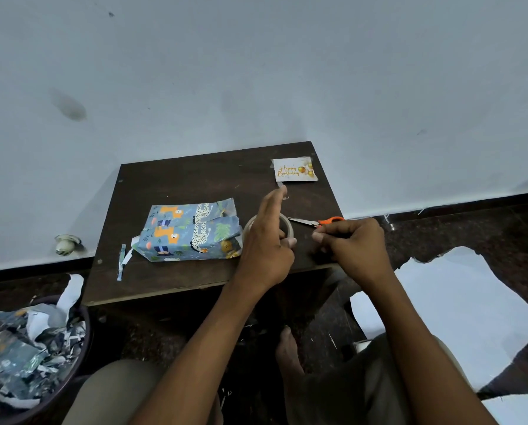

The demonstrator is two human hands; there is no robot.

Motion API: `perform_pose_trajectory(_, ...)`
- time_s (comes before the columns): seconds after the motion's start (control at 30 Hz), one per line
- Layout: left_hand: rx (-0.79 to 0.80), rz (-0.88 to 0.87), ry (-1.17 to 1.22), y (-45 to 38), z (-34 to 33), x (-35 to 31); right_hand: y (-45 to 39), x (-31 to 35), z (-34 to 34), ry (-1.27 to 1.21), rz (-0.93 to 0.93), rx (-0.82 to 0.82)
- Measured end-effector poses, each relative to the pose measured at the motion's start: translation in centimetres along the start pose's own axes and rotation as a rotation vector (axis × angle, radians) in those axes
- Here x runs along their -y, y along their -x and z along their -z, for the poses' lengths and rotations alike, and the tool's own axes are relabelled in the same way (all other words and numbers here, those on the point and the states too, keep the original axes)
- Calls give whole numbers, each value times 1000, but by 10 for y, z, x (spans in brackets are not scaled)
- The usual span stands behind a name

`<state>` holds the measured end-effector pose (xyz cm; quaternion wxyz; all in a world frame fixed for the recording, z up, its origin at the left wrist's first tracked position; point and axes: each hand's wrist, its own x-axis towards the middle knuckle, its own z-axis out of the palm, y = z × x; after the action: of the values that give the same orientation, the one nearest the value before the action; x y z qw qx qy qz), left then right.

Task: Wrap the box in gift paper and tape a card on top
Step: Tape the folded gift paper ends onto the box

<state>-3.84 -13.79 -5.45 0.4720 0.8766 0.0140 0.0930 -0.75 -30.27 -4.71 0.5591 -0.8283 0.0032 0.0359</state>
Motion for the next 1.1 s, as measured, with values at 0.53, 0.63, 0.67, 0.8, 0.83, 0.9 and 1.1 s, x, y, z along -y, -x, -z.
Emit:
perform_pose_trajectory(0.53, 76, -79, -163, 0, 9, 1, 5, 2, -10, 132, 136, 72)
perform_pose_trajectory(0.63, 97, -93, -183, 1, 10, -1, 5, 3, -15, 170, 184, 97)
perform_pose_trajectory(0.67, 102, -94, -185, 1, 11, -2, 5, 4, -16, 176, 195, 103)
perform_pose_trajectory(0.8, 128, -97, -188, 2, 14, -4, 5, 6, -18, 197, 222, 115)
perform_pose_trajectory(0.83, 133, -94, -192, 2, 14, -4, 5, 6, -18, 202, 224, 114)
perform_pose_trajectory(0.9, 145, -86, -195, 3, 14, -4, 6, 6, -19, 208, 223, 97)
perform_pose_trajectory(1.1, 151, -96, -205, 4, 14, -6, 6, 6, -21, 241, 241, 67)
